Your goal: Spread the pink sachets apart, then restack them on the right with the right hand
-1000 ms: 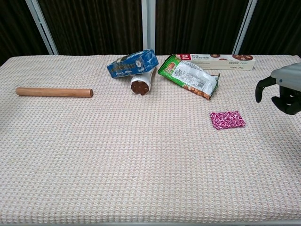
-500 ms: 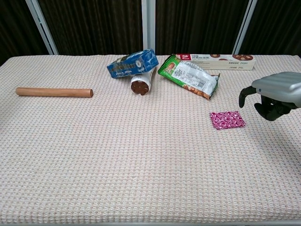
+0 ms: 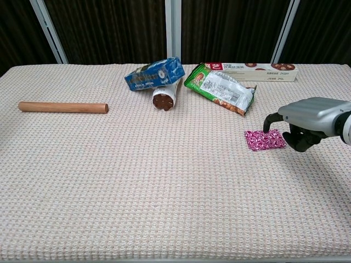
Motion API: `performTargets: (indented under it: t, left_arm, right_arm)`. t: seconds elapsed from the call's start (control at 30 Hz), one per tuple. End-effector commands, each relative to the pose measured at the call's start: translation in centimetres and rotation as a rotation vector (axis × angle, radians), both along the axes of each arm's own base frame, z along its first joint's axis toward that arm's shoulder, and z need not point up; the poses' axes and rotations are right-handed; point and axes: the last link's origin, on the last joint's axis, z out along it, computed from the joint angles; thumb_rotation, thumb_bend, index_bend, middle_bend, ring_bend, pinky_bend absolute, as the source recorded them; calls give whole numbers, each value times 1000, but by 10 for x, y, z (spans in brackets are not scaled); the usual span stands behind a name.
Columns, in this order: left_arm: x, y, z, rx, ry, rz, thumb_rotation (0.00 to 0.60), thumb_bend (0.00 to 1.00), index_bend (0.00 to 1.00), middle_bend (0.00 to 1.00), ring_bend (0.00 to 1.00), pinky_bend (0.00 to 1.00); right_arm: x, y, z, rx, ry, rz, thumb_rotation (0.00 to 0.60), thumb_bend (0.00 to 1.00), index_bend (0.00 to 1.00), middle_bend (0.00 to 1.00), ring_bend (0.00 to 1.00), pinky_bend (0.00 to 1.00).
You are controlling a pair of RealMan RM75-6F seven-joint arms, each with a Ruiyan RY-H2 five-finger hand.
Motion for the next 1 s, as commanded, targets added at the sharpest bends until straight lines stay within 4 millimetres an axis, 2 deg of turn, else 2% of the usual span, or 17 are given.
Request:
performTargets:
  t: [0.03,0.47,1.0]
  left_arm:
    - [0,0,1,2,-1,0,600,93,250,220,188,290]
    - [-2,0,3,9,-2,5,600,93,250,220,188,291]
    - [-1,1,3,1,2,-1,600,93,250,220,187,290]
  right_arm:
    - [2,-1,-4,4,2,0,600,694,250,1000,1000,949]
    - [4,-6,-16,26,3,-39,600,709,250,1000,1000,949]
    - [6,-14,-18,25,1,-49,600,711,239,1000,1000,949]
